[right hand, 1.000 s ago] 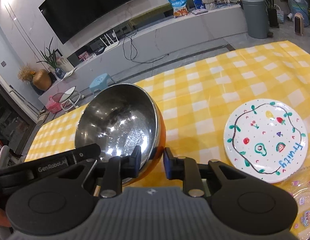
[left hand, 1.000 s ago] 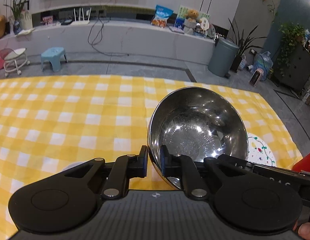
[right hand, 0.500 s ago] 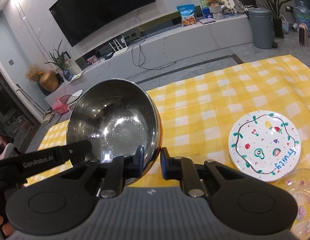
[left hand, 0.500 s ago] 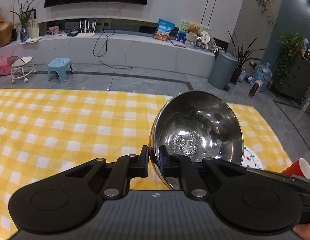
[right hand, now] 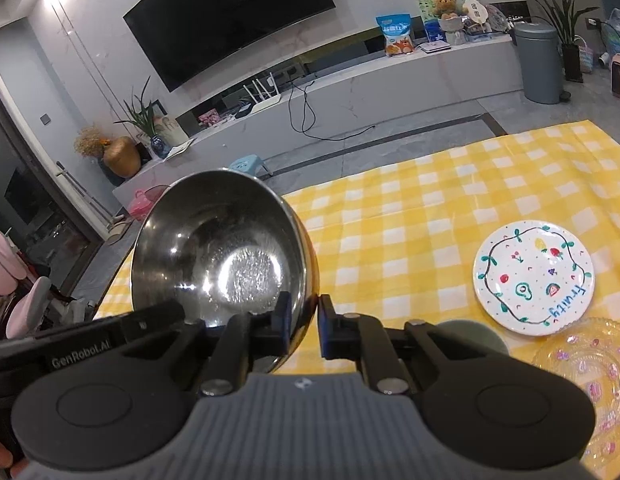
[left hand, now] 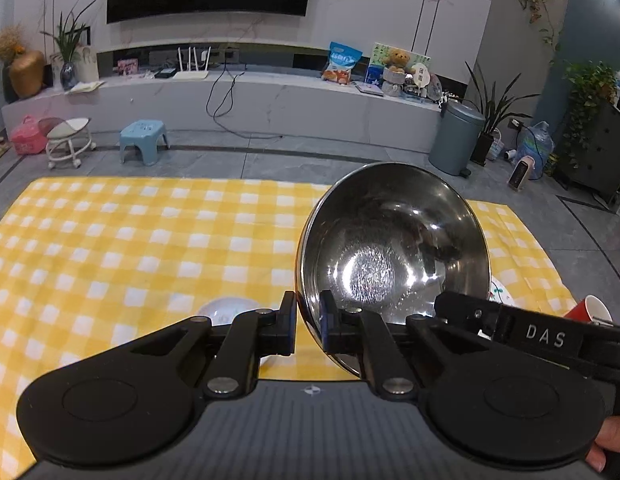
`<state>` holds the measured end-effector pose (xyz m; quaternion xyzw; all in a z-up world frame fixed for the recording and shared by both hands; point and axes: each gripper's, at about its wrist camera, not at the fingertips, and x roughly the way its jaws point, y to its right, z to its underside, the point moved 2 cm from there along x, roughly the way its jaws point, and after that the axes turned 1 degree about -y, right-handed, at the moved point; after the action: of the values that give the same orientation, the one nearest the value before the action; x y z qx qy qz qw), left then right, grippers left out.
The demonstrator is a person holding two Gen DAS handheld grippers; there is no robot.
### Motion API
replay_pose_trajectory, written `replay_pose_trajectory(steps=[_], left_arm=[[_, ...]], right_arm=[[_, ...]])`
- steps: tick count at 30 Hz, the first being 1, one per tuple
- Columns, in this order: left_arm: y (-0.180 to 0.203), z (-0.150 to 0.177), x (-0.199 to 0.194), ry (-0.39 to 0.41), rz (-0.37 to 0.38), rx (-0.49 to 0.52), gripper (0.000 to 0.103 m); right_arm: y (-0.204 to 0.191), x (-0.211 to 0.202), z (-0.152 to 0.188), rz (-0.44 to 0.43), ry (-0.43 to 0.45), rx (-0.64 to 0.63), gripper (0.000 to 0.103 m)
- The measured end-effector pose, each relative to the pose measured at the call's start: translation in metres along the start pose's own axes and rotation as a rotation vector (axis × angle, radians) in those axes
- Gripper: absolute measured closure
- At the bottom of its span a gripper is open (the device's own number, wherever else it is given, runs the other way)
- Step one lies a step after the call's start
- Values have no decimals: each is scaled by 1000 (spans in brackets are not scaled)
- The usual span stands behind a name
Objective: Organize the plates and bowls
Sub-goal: 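Lower the blue bowl into the orange bowl and open the left gripper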
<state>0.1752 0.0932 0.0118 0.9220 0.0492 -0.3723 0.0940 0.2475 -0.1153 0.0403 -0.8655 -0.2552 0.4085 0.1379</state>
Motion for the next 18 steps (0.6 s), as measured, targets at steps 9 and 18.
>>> replay_pose_trajectory(steps=[9, 18], left_arm=[[-17, 28, -15, -96, 26, -59, 89], [-28, 70, -24, -232, 94, -50, 87]], right_arm=[[-10, -18, 19, -12, -51, -6, 92], [-5, -36, 64, -6, -153, 38, 91]])
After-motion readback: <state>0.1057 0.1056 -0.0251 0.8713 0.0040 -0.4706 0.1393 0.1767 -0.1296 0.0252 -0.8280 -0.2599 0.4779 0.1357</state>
